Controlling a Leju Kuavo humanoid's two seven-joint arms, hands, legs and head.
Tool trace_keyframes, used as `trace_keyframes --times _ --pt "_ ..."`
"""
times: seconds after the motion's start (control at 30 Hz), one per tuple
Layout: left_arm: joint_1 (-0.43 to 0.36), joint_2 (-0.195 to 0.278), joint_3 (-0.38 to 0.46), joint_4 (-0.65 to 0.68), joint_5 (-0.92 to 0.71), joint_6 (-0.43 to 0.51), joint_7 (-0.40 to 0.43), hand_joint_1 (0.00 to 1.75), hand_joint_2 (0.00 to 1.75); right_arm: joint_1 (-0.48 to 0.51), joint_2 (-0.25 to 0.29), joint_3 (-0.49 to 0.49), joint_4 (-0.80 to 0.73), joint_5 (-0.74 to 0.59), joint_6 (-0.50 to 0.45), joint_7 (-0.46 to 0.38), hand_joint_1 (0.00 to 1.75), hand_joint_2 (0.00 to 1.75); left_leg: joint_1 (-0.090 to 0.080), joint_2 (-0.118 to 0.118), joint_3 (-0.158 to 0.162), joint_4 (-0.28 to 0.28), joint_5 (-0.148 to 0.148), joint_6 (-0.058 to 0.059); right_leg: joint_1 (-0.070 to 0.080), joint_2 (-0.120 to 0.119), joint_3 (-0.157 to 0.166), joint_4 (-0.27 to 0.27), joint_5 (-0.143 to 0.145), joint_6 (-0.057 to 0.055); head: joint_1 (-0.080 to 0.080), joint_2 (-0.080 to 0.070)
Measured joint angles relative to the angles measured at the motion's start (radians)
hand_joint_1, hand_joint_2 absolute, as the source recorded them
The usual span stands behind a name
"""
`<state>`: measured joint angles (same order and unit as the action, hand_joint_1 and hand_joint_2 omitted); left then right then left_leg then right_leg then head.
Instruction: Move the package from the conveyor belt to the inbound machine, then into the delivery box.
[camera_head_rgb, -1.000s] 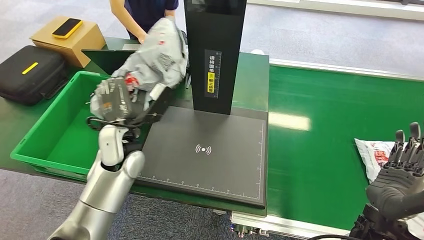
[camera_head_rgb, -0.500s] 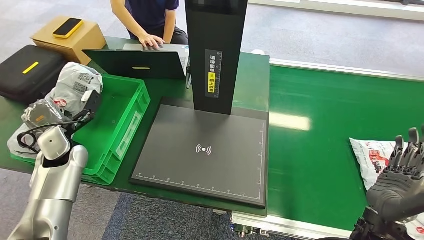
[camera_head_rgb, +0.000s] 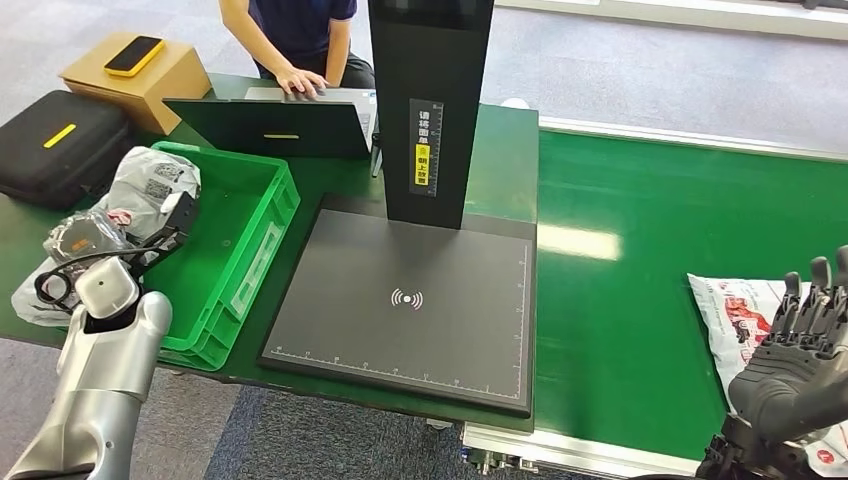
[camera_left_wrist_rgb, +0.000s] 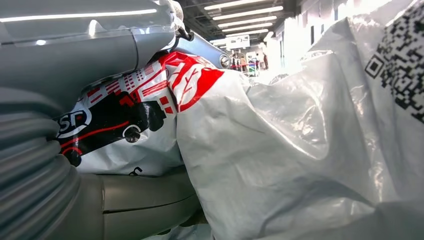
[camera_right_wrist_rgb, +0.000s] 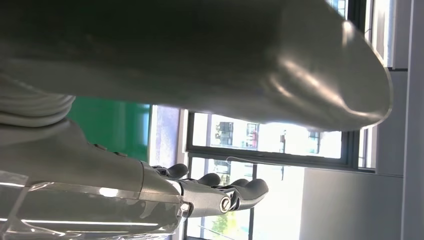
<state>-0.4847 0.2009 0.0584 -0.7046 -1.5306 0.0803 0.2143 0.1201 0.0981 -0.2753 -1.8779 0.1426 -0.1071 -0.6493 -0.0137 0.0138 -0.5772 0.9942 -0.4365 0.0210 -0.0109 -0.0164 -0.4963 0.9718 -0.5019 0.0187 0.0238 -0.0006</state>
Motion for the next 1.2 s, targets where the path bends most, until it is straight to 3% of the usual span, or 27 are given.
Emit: trace_keyframes --times 0.1,0.23,0.37,0.53,0.73,0.87,0.93,1.0,1.07,1.2 --pt "-0.02 0.007 0.0 0.065 -0.009 -0.12 0.002 1.75 1.75 0.0 0.001 0.007 0.003 0.005 -0.01 0.0 0.0 0.0 0.0 0.0 0.0 0.0 0.0 0.0 0.0 0.0 0.0 0.0 0.0 0.0 0.0 0.0" --pt "-0.054 0.01 -0.003 0.176 -0.003 -0.207 -0.035 0.0 1.75 -0.002 0.001 0.021 0.011 0.013 -0.024 0.0 0.0 0.0 0.0 0.001 0.0 0.0 0.0 0.0 0.0 0.0 0.0 0.0 0.0 0.0 0.0 0.0" --pt "-0.068 0.003 -0.003 0.241 0.033 -0.166 -0.047 0.0 0.0 -0.004 0.001 0.039 0.019 0.029 -0.048 0.007 0.0 0.0 0.0 0.001 0.0 0.0 0.0 0.0 0.0 0.0 0.0 0.0 0.0 0.0 0.0 0.0" --pt "-0.003 -0.026 0.04 0.152 0.273 0.15 -0.18 0.0 0.0 0.001 0.001 0.057 0.021 0.029 -0.055 0.023 0.0 0.0 0.0 0.001 0.0 0.0 -0.001 -0.001 0.0 0.002 -0.001 0.0 0.0 0.0 0.0 0.0" --pt "0.117 -0.09 0.049 -0.097 0.463 0.14 -0.236 0.0 0.0 -0.019 0.001 0.096 0.025 0.045 -0.03 0.038 0.0 0.0 0.0 0.001 0.0 0.0 -0.001 -0.001 -0.001 0.001 -0.001 0.0 0.0 0.0 0.0 0.0" --pt "0.129 -0.145 0.049 -0.172 0.643 0.217 -0.381 0.0 0.0 -0.057 -0.003 0.137 0.041 0.071 -0.048 0.054 0.0 0.0 0.0 0.001 0.001 0.0 -0.001 -0.001 0.0 0.001 0.0 0.0 0.001 0.0 0.0 0.0" --pt "0.127 -0.178 0.045 -0.202 0.756 0.274 -0.481 0.0 0.87 -0.078 -0.009 0.156 0.054 0.077 -0.065 0.058 0.0 0.0 0.0 0.001 0.001 0.0 0.0 -0.001 0.0 0.001 0.0 0.0 0.001 0.0 0.0 0.0" --pt "0.123 -0.213 0.036 -0.233 0.876 0.298 -0.579 0.0 1.75 -0.1 -0.015 0.171 0.07 0.077 -0.078 0.059 0.0 0.87 0.0 0.001 0.001 0.0 0.0 0.0 -0.001 0.001 0.0 0.0 0.001 0.0 0.0 0.0" --pt "0.115 -0.249 0.02 -0.258 0.985 0.272 -0.656 0.0 1.75 -0.123 -0.02 0.177 0.087 0.074 -0.084 0.058 0.0 1.75 0.0 0.001 0.001 0.001 0.0 0.0 -0.001 0.001 0.0 0.0 0.001 0.0 0.0 0.0" --pt "0.088 -0.303 -0.025 -0.27 1.115 0.179 -0.72 0.0 1.75 -0.161 -0.024 0.177 0.123 0.068 -0.076 0.06 0.0 1.75 -0.001 0.0 0.001 0.001 0.0 0.0 -0.001 0.001 0.001 0.0 0.002 0.001 0.0 0.0"
